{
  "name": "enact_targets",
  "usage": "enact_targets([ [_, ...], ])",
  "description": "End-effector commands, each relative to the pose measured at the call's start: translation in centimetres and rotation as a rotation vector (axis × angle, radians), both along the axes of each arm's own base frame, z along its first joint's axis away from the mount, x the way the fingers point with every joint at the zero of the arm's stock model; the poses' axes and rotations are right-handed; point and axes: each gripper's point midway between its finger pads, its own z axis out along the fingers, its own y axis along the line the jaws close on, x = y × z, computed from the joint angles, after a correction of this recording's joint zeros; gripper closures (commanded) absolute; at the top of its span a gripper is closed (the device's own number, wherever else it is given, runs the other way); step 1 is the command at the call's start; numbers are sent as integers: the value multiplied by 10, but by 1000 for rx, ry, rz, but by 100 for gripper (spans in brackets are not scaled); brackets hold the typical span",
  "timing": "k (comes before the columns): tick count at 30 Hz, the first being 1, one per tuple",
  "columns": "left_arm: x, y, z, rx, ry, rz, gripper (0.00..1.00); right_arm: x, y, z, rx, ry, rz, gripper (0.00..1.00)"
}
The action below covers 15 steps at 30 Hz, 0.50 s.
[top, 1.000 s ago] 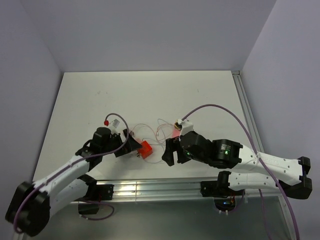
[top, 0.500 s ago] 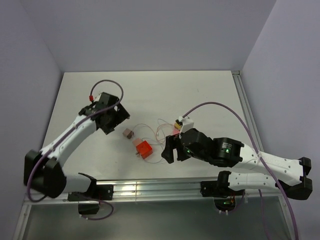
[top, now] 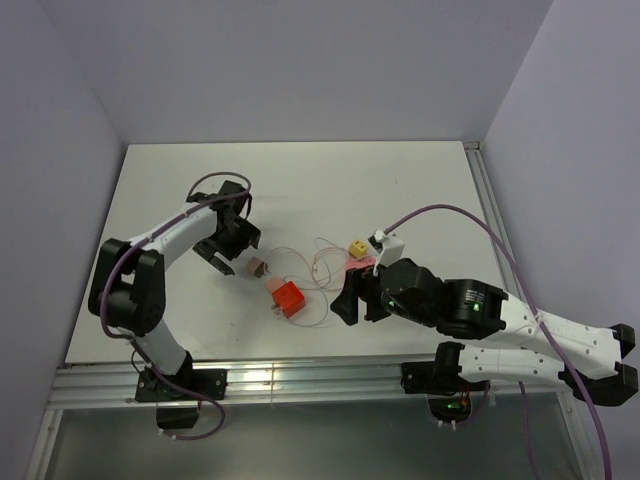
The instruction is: Insert the plug
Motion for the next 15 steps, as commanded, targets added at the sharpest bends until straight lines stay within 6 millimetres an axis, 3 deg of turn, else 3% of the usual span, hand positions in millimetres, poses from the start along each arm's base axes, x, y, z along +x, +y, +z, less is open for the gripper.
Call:
enact_targets([
  [1, 7, -10, -9, -34, 48, 60, 6, 3, -2, -1, 3, -9, -19, 14],
  [7, 6, -22, -39, -60, 126, 45, 5, 4, -2, -5, -6, -6, -26, 14],
  [10, 5, -25, -46, -60, 125, 42, 12, 4, -3, -5, -4, -6, -26, 14],
  [12, 2, -28, -52, -70, 124, 34, 27, 5, -3, -6, -6, -6, -29, 14],
  [13, 1, -27, -52, -72, 117, 40, 43, 4, -2, -7, -12, -5, -27, 14],
  [15, -7, -25, -57, -76, 124, 37, 58, 5, -1, -9, -15, -1, -27, 14],
])
